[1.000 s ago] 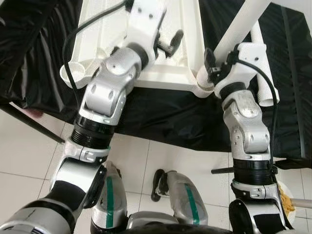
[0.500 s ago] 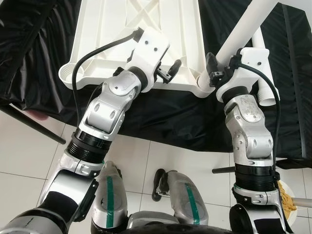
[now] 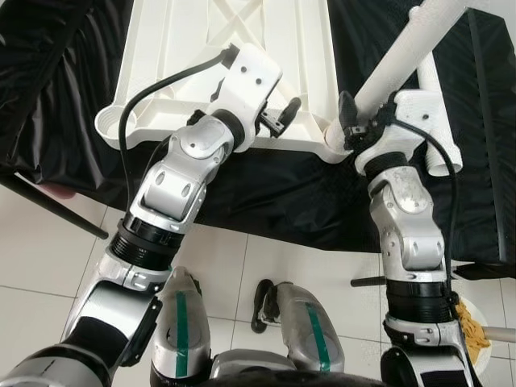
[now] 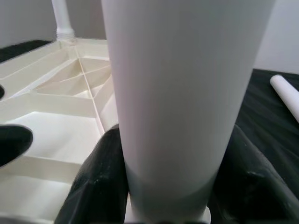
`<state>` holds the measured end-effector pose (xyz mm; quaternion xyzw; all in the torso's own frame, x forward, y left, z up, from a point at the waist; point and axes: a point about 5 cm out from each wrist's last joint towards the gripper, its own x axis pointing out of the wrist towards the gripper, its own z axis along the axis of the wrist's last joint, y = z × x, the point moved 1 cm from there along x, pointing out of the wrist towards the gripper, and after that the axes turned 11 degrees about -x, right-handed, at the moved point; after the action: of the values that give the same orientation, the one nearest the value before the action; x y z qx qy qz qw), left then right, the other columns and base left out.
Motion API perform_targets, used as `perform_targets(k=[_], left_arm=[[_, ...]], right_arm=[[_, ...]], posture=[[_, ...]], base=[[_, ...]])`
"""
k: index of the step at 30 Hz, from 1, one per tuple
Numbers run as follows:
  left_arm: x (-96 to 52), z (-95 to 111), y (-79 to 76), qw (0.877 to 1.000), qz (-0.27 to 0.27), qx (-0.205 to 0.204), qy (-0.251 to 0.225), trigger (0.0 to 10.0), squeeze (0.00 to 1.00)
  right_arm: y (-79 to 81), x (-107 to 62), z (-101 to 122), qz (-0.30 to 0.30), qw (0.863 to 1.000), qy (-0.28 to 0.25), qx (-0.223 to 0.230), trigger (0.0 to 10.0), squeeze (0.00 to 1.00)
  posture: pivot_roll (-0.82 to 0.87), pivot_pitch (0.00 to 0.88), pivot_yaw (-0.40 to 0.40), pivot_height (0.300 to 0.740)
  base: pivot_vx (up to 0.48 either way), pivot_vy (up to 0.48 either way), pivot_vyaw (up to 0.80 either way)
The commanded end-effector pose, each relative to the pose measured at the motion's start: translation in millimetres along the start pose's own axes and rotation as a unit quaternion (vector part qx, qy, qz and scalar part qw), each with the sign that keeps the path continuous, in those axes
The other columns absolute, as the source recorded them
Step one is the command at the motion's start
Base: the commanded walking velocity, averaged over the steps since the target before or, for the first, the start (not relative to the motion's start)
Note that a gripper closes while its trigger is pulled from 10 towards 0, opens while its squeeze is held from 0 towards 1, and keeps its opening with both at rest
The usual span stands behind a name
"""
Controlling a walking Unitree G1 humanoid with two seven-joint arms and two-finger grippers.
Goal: Building children table
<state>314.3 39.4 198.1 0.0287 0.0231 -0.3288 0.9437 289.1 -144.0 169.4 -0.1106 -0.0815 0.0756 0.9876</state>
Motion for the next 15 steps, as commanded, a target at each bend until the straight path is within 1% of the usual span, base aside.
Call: perform_targets(k=[1, 6, 10, 15], left_arm=[[1.1, 3.4, -7.4, 0.999, -0.032, 0.009, -0.003, 10.0, 0.00], [1.2, 5.3, -7.5, 0.999, -0.032, 0.010, -0.006, 10.0, 0.00], [1.4, 5.8, -7.8, 0.999, -0.032, 0.010, -0.007, 10.0, 0.00], [1.9, 7.6, -9.1, 0.999, -0.034, 0.012, -0.010, 10.0, 0.00]], right_arm=[[8.5, -6.5, -23.1, 0.030, 0.998, 0.049, 0.006, 10.0, 0.00], [13.7, -8.7, -27.5, 0.049, 0.998, 0.049, 0.009, 10.0, 0.00], [12.7, -7.4, -29.0, 0.047, 0.997, 0.055, 0.018, 10.0, 0.00], [8.5, -0.4, -30.1, 0.042, 0.997, 0.064, 0.032, 10.0, 0.00]], posture=[[0.12, 0.101, -0.087, 0.740], [0.12, 0.096, -0.084, 0.740], [0.12, 0.096, -0.082, 0.740], [0.12, 0.095, -0.080, 0.740]], base=[[0.000, 0.000, 0.00], [0.000, 0.000, 0.00], [0.000, 0.000, 0.00], [0.000, 0.000, 0.00]])
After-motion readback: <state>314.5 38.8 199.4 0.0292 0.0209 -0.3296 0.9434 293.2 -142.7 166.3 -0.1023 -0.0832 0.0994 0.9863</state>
